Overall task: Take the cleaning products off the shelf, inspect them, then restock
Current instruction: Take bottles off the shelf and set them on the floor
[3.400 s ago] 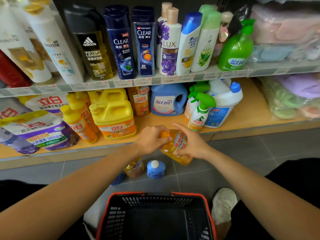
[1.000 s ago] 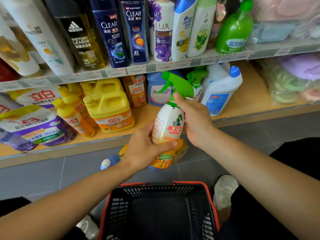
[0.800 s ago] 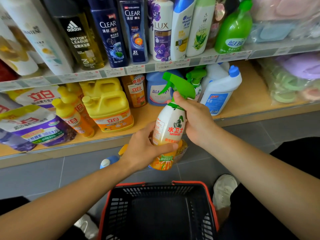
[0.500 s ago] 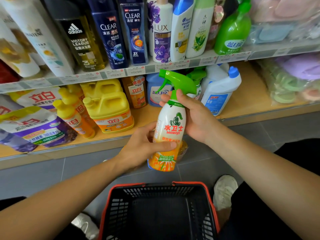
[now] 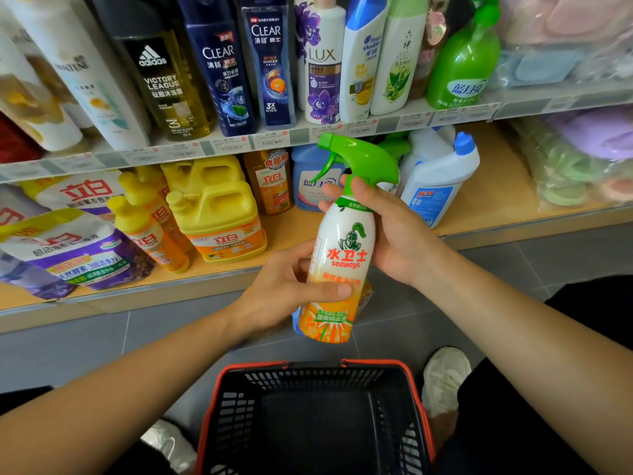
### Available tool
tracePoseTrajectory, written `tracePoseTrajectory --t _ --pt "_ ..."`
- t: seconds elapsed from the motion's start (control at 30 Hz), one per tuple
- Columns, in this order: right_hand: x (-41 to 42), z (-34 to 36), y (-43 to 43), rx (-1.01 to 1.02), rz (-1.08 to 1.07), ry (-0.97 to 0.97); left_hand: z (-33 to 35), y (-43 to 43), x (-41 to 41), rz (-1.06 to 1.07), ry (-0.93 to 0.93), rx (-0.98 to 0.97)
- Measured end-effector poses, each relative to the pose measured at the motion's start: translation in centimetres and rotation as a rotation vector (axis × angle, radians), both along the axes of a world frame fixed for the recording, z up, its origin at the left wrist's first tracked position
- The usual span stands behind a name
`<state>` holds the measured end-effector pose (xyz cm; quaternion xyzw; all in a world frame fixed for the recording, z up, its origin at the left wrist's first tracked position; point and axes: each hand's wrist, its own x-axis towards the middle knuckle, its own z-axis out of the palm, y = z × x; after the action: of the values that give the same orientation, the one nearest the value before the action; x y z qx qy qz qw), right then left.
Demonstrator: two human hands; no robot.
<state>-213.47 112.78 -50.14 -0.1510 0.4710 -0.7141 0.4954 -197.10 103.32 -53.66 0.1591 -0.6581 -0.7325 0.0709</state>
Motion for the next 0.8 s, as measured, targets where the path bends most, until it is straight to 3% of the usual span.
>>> tracePoseTrajectory --t 0.17,0.37,0.5,0.67,0.8 --pt "0.1 0.2 0.1 -0.063 0.018 0.076 -0.4 0.0 0.0 0.012 0.034 0.024" --pt "1.4 -0.5 0.0 0.085 -0.270 0.340 -0.8 0.9 -0.1 0.142 0.069 -0.169" --pt "1.7 -1.4 0.0 0.101 -0.342 0.495 -0.9 1.1 -0.1 0.243 0.023 -0.341" --pt "2.1 -2.0 0.1 0.057 -0.115 0.580 -0.9 0.9 -0.5 0.205 0.075 -0.197" --pt "2.0 -1.8 0.1 0.061 -0.129 0.648 -0.5 0.2 -0.5 0.096 0.038 -0.144"
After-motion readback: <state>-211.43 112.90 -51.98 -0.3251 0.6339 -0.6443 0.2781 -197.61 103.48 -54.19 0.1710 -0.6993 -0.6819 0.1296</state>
